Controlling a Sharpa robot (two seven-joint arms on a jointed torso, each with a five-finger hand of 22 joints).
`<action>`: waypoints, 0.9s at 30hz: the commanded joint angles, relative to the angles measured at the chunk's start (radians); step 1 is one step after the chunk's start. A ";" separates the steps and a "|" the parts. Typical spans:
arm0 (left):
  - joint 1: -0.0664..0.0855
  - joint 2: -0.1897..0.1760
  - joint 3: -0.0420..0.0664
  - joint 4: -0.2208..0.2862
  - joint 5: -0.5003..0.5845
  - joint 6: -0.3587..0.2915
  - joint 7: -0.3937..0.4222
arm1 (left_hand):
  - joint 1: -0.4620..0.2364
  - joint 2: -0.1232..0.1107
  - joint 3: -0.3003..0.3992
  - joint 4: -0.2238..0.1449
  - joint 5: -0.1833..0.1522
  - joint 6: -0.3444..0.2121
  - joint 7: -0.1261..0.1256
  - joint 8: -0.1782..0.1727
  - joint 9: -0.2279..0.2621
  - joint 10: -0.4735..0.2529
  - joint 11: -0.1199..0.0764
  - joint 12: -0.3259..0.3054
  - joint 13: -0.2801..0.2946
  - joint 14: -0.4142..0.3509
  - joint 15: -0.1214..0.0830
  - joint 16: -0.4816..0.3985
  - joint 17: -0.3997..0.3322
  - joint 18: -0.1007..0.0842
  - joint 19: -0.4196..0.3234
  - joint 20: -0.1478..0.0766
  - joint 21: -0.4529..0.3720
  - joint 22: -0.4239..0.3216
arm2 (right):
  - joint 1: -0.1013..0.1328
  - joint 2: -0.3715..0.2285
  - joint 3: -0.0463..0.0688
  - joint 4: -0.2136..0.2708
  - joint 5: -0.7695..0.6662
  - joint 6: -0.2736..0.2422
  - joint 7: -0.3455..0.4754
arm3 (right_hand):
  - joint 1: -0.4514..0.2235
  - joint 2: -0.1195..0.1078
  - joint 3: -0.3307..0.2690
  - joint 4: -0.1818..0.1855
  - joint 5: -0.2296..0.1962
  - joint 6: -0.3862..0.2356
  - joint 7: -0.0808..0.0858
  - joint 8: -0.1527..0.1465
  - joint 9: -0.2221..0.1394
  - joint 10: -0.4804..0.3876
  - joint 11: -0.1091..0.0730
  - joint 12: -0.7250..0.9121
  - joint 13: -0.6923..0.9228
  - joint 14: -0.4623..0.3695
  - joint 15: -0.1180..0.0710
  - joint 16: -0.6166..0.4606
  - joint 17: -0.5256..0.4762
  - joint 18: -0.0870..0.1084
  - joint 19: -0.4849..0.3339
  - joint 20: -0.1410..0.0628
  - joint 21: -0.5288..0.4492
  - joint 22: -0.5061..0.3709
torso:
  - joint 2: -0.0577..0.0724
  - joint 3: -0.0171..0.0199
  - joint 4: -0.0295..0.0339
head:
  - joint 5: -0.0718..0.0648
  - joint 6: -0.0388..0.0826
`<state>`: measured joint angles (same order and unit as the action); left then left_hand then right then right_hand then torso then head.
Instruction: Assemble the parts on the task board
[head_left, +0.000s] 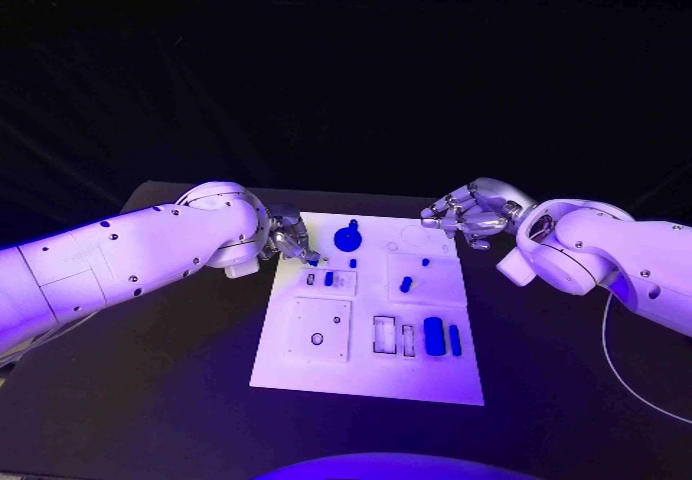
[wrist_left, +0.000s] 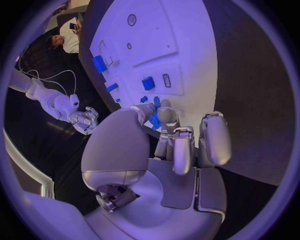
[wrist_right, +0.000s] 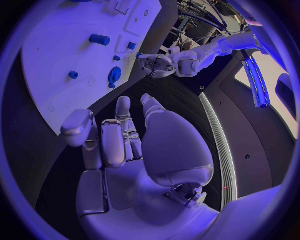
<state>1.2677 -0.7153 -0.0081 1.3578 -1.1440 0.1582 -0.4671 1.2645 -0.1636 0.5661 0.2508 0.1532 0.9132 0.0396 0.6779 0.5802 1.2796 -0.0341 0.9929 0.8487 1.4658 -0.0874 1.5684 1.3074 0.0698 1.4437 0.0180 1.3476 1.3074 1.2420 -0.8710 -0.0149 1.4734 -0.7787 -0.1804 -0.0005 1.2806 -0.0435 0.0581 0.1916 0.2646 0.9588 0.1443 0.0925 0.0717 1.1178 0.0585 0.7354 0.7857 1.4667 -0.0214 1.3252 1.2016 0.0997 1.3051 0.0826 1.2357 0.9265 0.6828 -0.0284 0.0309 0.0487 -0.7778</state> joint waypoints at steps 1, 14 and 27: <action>-0.005 -0.002 -0.001 0.011 -0.047 -0.002 0.036 | -0.003 -0.007 0.160 -0.159 0.002 0.005 -0.002 0.003 0.000 0.008 -0.001 0.005 0.003 0.105 -0.001 0.002 0.263 -0.006 0.006 0.005 0.006 0.025 | -0.002 0.001 0.000 0.000 0.002 0.014 0.008 | 0.003 0.011 -0.006 0.001 0.005 0.000 0.002 0.007 0.000 -0.010 0.000 -0.005 -0.002 0.023 0.001 -0.005 -0.001 0.020 -0.003 0.000 -0.006 -0.001 | 0.000 -0.0008 -0.0014 | 0.002 -0.001; -0.024 0.001 -0.003 0.012 -0.089 0.015 0.016 | -0.002 -0.016 0.164 -0.167 0.001 0.008 -0.002 0.002 -0.002 0.013 -0.001 0.008 0.006 0.105 -0.001 0.002 0.263 -0.006 0.007 0.005 0.007 0.028 | -0.006 0.002 0.000 0.000 0.002 0.015 0.008 | 0.003 0.011 -0.006 0.001 0.005 0.000 0.002 0.007 0.000 -0.010 0.000 -0.005 -0.002 0.023 0.001 -0.005 -0.001 0.020 -0.003 0.000 -0.006 -0.001 | 0.002 0.0005 -0.0018 | 0.006 -0.007; -0.029 -0.002 -0.004 0.012 -0.105 0.050 -0.001 | -0.002 -0.020 0.166 -0.171 0.001 0.011 -0.003 0.002 -0.003 0.018 -0.002 0.014 0.012 0.105 -0.002 0.002 0.263 -0.007 0.008 0.005 0.009 0.030 | -0.007 0.002 0.000 0.000 0.002 0.016 0.008 | 0.003 0.011 -0.006 0.001 0.005 0.000 0.002 0.007 0.000 -0.010 0.000 -0.005 -0.002 0.023 0.001 -0.005 -0.001 0.020 -0.003 0.000 -0.006 -0.001 | 0.001 0.0010 -0.0008 | 0.009 -0.013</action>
<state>1.2387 -0.7172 -0.0122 1.3683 -1.2339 0.1773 -0.4614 1.2575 -0.1797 0.5803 0.2365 0.1506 0.9205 0.0393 0.6774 0.5773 1.2886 -0.0359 1.0029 0.8600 1.4658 -0.0875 1.5684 1.3075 0.0699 1.4472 0.0216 1.3515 1.3081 1.2358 -0.8695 -0.0153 1.4728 -0.7769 -0.1786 -0.0001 1.2806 -0.0435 0.0581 0.1916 0.2655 0.9588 0.1443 0.0925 0.0717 1.1179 0.0585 0.7354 0.7849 1.4667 -0.0214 1.3252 1.2018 0.0997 1.3052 0.0826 1.2357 0.9266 0.6844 -0.0271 0.0286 0.0579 -0.7895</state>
